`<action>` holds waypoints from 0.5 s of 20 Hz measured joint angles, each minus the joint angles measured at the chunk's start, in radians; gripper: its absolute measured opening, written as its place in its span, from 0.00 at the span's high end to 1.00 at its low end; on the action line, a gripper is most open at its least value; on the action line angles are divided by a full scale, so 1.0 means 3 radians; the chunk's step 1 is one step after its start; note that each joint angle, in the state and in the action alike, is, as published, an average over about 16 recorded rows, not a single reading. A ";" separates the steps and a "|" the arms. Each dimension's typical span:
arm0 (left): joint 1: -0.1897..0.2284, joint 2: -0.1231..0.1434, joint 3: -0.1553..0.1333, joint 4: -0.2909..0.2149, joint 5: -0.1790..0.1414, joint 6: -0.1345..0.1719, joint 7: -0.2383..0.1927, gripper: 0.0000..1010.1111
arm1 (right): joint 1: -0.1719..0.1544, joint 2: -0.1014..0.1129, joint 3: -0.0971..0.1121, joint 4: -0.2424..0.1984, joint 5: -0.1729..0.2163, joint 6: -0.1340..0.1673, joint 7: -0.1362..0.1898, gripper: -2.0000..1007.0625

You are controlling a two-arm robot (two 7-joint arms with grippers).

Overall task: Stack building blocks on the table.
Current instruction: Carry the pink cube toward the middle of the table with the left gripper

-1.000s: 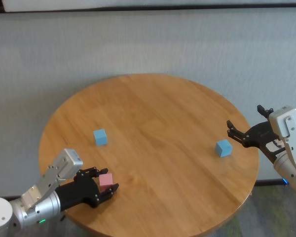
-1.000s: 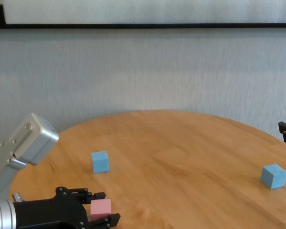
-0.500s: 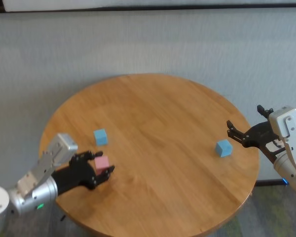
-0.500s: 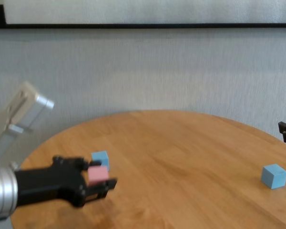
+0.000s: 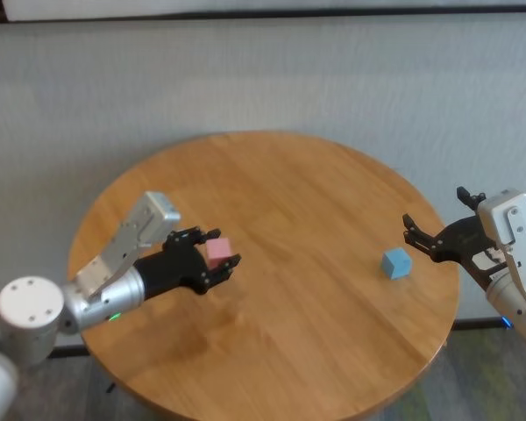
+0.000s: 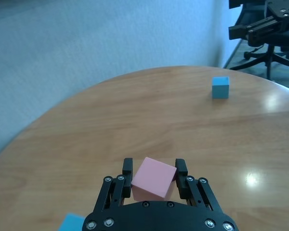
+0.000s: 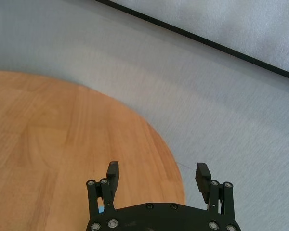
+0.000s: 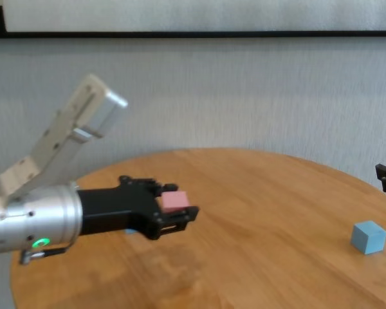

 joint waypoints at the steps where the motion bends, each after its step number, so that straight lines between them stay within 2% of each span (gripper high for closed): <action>1: -0.0051 -0.0040 0.0021 0.0061 0.0009 -0.0008 -0.0012 0.45 | 0.0000 0.0000 0.0000 0.0000 0.0000 0.0000 0.0000 0.00; 5: -0.0220 -0.0186 0.0098 0.0300 0.0036 -0.0042 -0.0052 0.45 | 0.0000 0.0000 0.0000 0.0000 0.0000 0.0000 0.0000 0.00; 10: -0.0354 -0.0331 0.0177 0.0563 0.0062 -0.0079 -0.0089 0.45 | 0.0000 0.0000 0.0000 0.0000 0.0000 0.0000 0.0000 0.00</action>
